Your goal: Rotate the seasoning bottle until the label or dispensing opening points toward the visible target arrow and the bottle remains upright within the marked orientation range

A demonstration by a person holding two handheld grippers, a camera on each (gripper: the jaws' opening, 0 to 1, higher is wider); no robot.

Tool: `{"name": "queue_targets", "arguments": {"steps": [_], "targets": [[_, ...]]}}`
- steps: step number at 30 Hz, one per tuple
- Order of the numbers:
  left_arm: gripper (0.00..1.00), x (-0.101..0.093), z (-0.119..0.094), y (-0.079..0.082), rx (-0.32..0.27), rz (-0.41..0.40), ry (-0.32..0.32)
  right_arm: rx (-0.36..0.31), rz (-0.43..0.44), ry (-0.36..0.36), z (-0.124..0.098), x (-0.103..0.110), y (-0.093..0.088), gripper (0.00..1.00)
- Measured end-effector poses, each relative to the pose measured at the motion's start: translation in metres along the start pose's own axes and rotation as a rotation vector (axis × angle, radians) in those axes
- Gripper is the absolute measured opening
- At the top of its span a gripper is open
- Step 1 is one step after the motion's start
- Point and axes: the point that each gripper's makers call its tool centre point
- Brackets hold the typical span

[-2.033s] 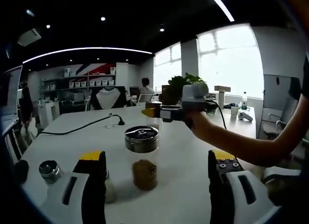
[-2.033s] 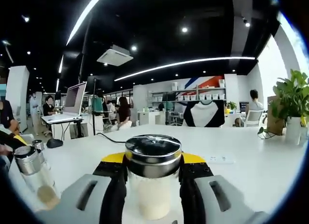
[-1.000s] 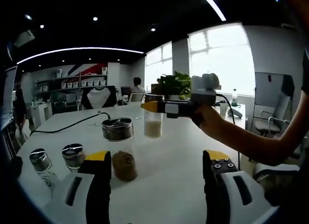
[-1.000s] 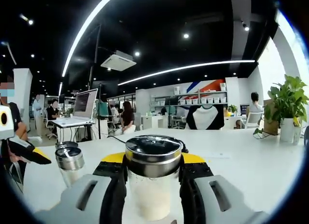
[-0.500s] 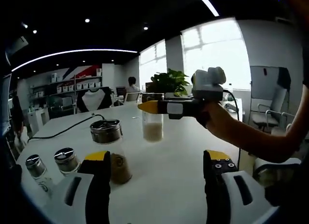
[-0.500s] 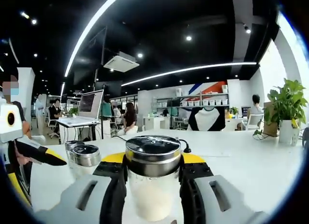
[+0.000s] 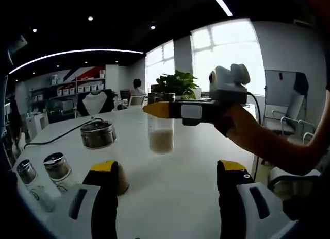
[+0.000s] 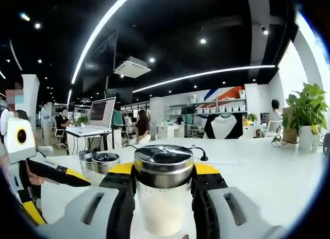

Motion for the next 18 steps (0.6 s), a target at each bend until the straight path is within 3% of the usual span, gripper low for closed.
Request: {"name": "queue_targets", "arguments": {"steps": [18], "targets": [[0.82, -0.003, 0.004, -0.016, 0.034, -0.019, -0.003, 0.005, 0.012, 0.013, -0.015, 0.012, -0.009, 0.39]]}}
Point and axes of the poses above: the point that each gripper's makers call its tool centre point, and the gripper's own axes: z roughly forward along the fingers, x roughly to its left, y roughly out of its top, and after that the axes turned 4 degrees about -y, right-handed
